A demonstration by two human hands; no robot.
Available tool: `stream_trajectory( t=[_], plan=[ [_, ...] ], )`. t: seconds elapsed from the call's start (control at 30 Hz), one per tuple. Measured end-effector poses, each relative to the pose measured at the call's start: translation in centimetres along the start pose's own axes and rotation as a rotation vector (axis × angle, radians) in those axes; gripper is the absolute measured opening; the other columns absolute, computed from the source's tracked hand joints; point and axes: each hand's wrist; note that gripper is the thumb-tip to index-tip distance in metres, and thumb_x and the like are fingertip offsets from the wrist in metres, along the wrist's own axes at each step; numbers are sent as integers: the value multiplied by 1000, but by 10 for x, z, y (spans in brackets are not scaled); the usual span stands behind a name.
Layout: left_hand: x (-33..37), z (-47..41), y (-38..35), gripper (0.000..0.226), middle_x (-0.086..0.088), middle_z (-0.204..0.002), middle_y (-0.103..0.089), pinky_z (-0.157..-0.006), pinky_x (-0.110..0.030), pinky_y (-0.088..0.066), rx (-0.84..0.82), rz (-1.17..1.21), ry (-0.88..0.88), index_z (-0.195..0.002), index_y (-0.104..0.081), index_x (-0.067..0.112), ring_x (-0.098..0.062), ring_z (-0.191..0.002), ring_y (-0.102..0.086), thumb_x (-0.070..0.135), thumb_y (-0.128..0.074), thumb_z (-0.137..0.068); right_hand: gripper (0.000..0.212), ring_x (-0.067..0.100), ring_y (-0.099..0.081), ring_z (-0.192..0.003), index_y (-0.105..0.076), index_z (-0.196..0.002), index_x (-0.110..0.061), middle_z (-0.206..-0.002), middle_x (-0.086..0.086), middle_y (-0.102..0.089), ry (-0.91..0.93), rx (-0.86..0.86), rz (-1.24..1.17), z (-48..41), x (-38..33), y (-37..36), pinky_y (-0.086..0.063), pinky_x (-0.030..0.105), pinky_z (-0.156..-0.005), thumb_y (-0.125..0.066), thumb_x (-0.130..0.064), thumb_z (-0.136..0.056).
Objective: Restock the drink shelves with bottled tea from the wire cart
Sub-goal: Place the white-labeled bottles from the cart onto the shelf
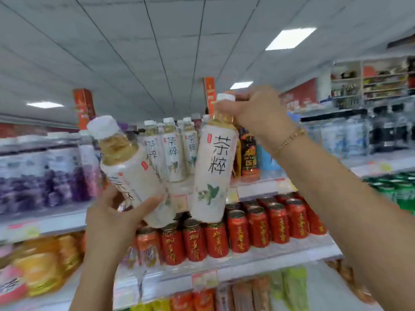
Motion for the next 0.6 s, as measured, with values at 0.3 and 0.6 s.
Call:
stream_trajectory(
  t=[0.3, 0.6],
  plan=[
    [-16, -110, -4, 41, 16, -78, -65, -53, -9, -48, 34, 6, -122, -98, -65, 18, 12, -61, -60, 20, -86, -63, 34, 12, -55, -67, -70, -88, 7, -87, 19, -71, 133, 91, 247, -104, -1, -102, -56, 36, -65, -77, -17, -66],
    [-61, -154, -32, 47, 2, -96, -70, -58, -14, -45, -140, -218, -102, -106, -64, 13, -10, -79, -65, 29, -84, -67, 21, 7, -50, -58, -61, -62, -16, -63, -3, -54, -2, -44, 561, -131, 80, -141, -39, 20, -55, -72, -21, -79]
  ],
)
Point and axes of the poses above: each hand's wrist, its own z-axis away from the middle knuckle, its own y-axis out of the back of the hand, x = y × z
